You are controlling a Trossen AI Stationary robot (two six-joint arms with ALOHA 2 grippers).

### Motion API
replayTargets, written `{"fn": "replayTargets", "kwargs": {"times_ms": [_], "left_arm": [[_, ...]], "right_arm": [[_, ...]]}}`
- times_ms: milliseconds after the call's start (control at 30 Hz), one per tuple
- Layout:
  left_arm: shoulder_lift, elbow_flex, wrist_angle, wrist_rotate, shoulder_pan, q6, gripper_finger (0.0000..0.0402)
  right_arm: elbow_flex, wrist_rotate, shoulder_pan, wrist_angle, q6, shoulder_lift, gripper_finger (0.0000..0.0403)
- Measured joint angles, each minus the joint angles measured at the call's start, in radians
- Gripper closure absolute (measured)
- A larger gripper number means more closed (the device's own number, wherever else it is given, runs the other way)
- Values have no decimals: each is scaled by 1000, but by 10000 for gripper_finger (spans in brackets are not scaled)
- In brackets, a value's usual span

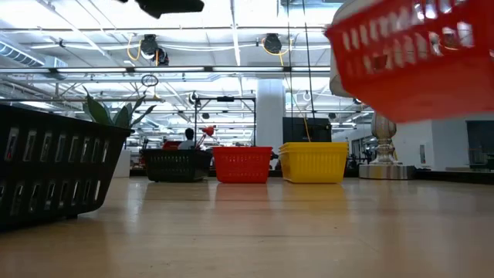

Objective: Stack baskets by color
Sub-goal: Stack the bottom red bin on the stacked red bins

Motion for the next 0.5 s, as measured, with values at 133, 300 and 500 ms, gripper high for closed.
{"fn": "replayTargets", "kwargs": {"times_ms": [133, 300, 500], "left_arm": [[46, 119, -145, 5, -14, 22, 174], [99, 234, -226, 50, -26, 112, 174], [125, 330, -268, 75, -23, 169, 171]], "right_arm": [[3, 1, -66, 3, -183, -55, 401], [3, -1, -163, 3, -525, -102, 401], [3, -3, -284, 49, -755, -125, 400]]}}
